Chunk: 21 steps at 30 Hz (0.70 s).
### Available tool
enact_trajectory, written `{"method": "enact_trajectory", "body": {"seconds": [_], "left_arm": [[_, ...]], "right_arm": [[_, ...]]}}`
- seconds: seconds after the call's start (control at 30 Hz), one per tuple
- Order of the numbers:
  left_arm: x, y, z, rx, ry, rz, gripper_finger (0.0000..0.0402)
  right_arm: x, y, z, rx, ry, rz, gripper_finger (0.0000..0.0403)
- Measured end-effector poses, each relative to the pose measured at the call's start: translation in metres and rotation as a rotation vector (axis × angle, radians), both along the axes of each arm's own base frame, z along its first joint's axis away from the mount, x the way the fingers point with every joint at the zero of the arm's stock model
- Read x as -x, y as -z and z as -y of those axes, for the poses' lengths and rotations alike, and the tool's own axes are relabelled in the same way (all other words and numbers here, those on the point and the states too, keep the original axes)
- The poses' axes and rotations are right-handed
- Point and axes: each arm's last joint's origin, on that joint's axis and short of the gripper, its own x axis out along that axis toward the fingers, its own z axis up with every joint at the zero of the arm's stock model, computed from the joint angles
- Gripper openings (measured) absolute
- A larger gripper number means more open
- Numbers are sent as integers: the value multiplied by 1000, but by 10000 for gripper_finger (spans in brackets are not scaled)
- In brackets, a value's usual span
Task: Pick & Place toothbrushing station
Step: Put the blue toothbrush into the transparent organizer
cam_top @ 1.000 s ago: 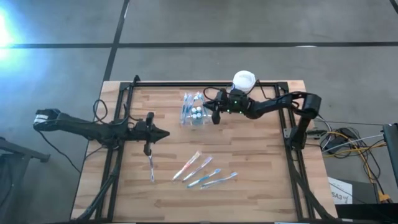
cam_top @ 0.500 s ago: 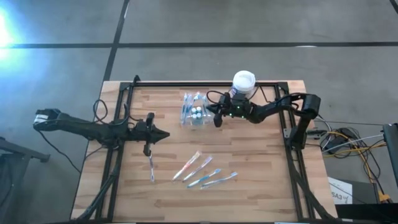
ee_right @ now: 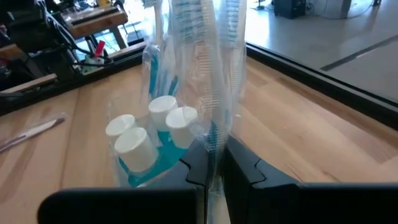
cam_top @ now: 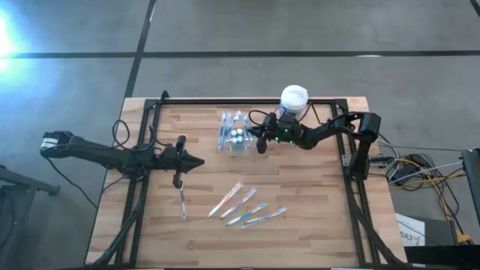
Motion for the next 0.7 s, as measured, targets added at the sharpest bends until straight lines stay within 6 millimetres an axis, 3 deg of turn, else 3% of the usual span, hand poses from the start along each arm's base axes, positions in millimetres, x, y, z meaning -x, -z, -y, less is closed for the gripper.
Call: {"method": "enact_trajectory", "body": {"seconds": [0.13,0.33,0.53,0.7], "left_arm": [[0,0,0,1,0,-1,23],[0,0,0,1,1,-2,23],[0,0,0,3,1,-2,23],[0,2,0,8,3,-17,23]], "right_arm": [[0,0,0,-2,-2,-5,25],[2,-3,-2,-8,-18,-11,80],[5,-16,-3,-9,-36,2,134],[19,-37,-9,2,-38,17,154]]}}
